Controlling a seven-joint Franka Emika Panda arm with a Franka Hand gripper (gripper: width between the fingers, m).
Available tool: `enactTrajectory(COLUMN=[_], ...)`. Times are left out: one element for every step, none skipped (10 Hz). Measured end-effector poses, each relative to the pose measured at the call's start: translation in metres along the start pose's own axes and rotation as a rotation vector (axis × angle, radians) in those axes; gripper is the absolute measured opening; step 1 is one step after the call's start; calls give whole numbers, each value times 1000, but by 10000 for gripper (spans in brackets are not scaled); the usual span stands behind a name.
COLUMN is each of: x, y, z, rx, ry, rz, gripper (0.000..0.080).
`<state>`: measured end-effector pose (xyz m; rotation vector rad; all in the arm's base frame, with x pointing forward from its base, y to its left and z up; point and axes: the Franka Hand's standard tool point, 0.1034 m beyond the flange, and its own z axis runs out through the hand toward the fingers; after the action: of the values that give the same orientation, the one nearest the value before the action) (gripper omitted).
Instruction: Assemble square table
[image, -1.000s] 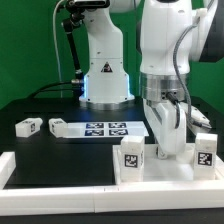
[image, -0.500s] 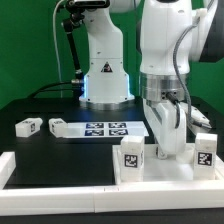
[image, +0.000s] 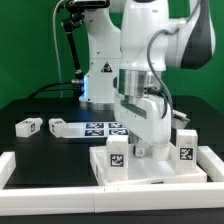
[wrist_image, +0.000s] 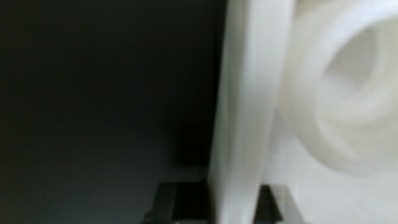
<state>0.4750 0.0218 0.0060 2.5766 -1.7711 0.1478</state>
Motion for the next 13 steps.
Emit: enactTrajectory(x=[1, 1, 2, 3, 5, 11, 28, 44, 57, 61, 61, 62, 63], y=[1, 4, 6, 8, 11, 13, 18, 22, 25, 24, 20, 21, 21], z=[0, 0, 0, 0, 0, 0, 0, -1, 0, 0, -1, -1, -1], rx=[-2, -6, -9, -10, -13, -11, -5, -2, -2, 1, -2, -3, -3], ry=[-1, -2, -2, -2, -2, 6, 27, 40, 42, 43, 50, 52, 54], rz=[-21, -76, -119, -151, -211, -304, -400, -520, -603, -656, -749, -791, -816], gripper=[64, 64, 64, 64, 64, 64, 64, 64, 64, 64, 64, 64, 64])
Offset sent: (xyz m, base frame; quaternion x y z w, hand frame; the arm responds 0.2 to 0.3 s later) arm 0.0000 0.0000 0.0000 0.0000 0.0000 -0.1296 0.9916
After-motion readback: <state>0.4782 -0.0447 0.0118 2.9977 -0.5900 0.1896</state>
